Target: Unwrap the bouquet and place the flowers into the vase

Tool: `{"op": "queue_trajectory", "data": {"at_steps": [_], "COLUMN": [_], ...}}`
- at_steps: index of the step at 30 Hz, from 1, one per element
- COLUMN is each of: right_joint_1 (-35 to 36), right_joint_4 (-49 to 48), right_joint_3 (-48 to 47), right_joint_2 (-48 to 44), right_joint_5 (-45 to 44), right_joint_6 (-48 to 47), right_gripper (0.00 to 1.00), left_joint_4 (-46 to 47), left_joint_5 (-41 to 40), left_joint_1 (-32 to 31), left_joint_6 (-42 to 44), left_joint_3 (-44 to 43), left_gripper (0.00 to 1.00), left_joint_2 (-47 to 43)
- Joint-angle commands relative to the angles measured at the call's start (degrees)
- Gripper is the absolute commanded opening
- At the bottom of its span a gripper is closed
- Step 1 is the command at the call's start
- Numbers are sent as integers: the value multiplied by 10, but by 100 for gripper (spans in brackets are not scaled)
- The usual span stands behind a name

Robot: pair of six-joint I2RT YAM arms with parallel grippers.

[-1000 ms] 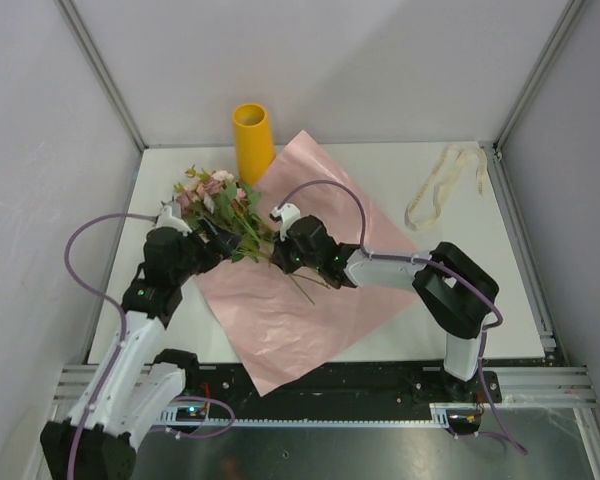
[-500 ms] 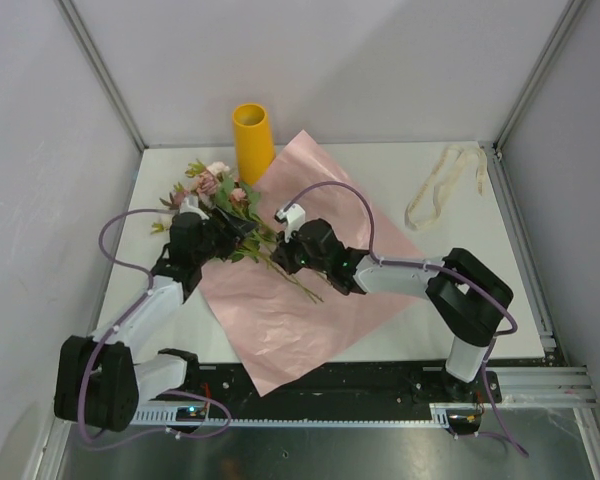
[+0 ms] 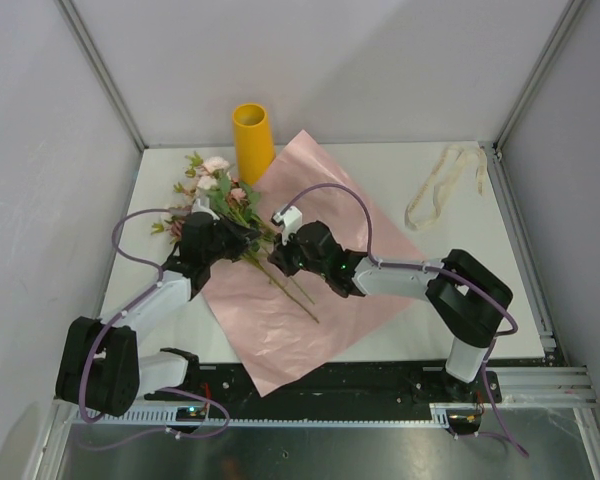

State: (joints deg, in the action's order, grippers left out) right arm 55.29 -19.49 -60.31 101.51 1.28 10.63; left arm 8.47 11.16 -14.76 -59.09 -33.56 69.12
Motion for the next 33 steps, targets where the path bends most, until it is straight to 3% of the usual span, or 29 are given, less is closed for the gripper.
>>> {"op": "queue_trajectory", "data": {"at_steps": [1,9,13,19,26,33], "right_joint_1": [3,26,39,49,75,86], "right_joint_4": [-23,27,7,-62,-226,-265], "right_joint_3": [-1,50,115,200,284,291], "right_joint_2": [-37,-151,-222,-253,-193,-170], "right_joint_5": [-12,-82,-101,-136,-167,-148], "right_joint_6": [1,34,65,75,66,46], "right_gripper": [7,74,95,99,99,99], "left_joint_4": [28,20,3,0,14,38], "left_joint_5": [-2,-28,-79,-162,-178,-197], "left_joint_1": [-3,-3,-3,-3,-3,8], "left_joint_6": [21,124,198,342,481,555], "left_joint_3": [-35,-98,-152,-283,-522,-697], "left_gripper": [4,0,0,0,0,0], "left_joint_2": [-6,-82,-123,-113,33,203]}}
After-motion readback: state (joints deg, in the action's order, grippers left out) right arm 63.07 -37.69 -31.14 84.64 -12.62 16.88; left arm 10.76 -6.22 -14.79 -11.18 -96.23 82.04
